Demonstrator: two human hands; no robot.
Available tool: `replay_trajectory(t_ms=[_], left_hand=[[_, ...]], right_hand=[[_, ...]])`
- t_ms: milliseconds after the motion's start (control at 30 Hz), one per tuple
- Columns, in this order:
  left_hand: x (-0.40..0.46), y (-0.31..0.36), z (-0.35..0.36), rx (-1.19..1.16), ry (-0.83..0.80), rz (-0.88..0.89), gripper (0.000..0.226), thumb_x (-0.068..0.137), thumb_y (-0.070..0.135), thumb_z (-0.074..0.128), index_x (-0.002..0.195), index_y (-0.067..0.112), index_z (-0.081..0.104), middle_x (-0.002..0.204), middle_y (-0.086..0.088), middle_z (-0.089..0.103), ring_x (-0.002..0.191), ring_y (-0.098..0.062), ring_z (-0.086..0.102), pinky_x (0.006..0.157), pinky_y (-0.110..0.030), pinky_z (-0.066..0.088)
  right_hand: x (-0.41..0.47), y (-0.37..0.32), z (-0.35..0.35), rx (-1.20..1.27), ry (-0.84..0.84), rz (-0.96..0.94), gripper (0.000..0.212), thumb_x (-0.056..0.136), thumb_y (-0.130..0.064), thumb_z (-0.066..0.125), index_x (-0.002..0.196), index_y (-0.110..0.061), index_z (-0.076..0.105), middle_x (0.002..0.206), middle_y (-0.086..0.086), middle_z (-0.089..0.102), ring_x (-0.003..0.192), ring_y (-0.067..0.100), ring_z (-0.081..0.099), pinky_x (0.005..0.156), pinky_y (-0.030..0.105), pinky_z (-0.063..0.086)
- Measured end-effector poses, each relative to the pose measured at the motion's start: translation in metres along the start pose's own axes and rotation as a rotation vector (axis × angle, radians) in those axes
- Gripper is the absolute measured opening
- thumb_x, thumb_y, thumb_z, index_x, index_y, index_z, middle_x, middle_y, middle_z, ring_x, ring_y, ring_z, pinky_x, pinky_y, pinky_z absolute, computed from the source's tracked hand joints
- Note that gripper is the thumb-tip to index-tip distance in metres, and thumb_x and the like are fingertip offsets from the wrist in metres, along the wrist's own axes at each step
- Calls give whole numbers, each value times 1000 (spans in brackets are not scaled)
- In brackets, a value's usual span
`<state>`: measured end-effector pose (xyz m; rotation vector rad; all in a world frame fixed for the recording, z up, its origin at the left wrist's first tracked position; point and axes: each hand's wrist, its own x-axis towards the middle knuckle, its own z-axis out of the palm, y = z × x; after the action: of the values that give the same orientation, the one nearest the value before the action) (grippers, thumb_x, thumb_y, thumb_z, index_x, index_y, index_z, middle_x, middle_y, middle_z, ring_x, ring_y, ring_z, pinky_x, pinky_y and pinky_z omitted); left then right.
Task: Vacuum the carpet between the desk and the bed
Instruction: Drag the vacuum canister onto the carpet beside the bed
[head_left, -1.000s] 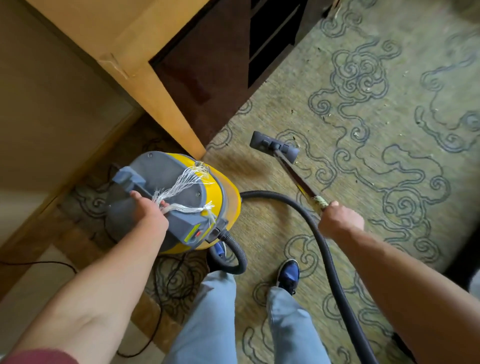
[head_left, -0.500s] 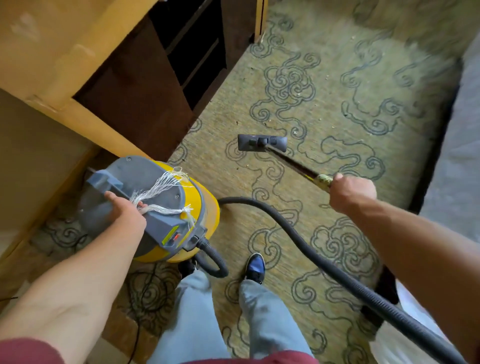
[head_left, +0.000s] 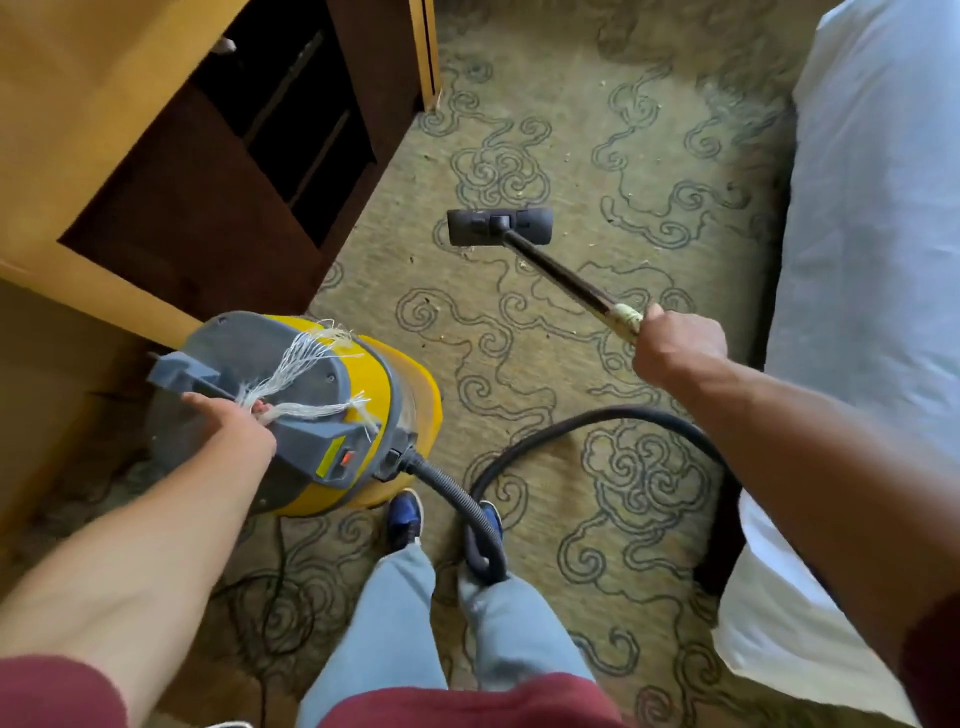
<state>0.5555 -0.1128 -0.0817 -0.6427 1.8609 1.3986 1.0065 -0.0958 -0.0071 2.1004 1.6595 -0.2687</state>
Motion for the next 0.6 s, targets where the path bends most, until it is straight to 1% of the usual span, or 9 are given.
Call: replay_trajectory(t_ms=[33,67,133,167,233,333,433,533,600], left_hand=[[11,-7,0,-76,23,-34,63,104,59,37,154,21,31,103,8,59,83,-1,63,74,-5,49],[25,-9,7,-52,-31,-22,63,101,65,39,147,22,38,102,3,60,79,-8,64,72,-12,53],[38,-18,23,80,-105,-3,54,98,66,42,121,18,50,87,1,57,60,-8,54,56,-15,50],[55,-25,29,115,-122,-3,53,98,66,43,112,16,51,85,1,56,55,-8,51,51,-16,48],[70,-32,36,171,-133,-5,53,97,65,46,106,13,50,84,-1,56,53,-10,52,47,-18,47],[82,-37,41,192,-87,-6,53,96,64,48,106,12,49,81,-2,59,56,-12,57,51,-21,50],[95,-40,47,237,-42,-39,52,95,66,47,113,17,45,85,3,61,63,-11,59,69,-26,49],[110,-35,57,244,-18,-52,54,93,69,47,123,24,42,96,8,60,61,-9,53,67,-29,43],[119,-35,64,257,-6,-57,60,94,67,45,134,23,48,99,9,68,63,-7,62,70,-27,48]], right_hand=[[-3,-6,14,37,-32,-1,21,95,-19,53,115,-15,54,96,7,68,88,30,65,70,34,44],[-3,-12,29,79,-36,8,22,94,-19,54,115,-15,54,102,9,70,94,31,67,71,34,44],[0,-26,51,120,-59,28,21,92,-17,55,113,-15,53,104,10,71,98,31,68,72,33,43],[-1,-35,62,125,-83,30,19,92,-17,55,111,-16,52,104,10,71,98,31,69,71,33,42],[1,-55,78,118,-119,15,16,90,-16,54,104,-17,47,103,9,71,98,30,68,70,33,42],[3,-75,89,124,-160,20,15,90,-15,53,101,-17,43,102,8,71,97,30,68,69,32,40],[7,-86,93,132,-196,52,20,88,-16,57,107,-16,51,101,6,71,96,29,69,68,32,41],[21,-92,91,124,-191,73,22,88,-18,58,109,-16,54,102,5,71,98,29,69,70,31,42],[29,-96,92,112,-179,95,15,88,-18,58,102,-17,51,100,5,70,95,28,68,69,31,41]])
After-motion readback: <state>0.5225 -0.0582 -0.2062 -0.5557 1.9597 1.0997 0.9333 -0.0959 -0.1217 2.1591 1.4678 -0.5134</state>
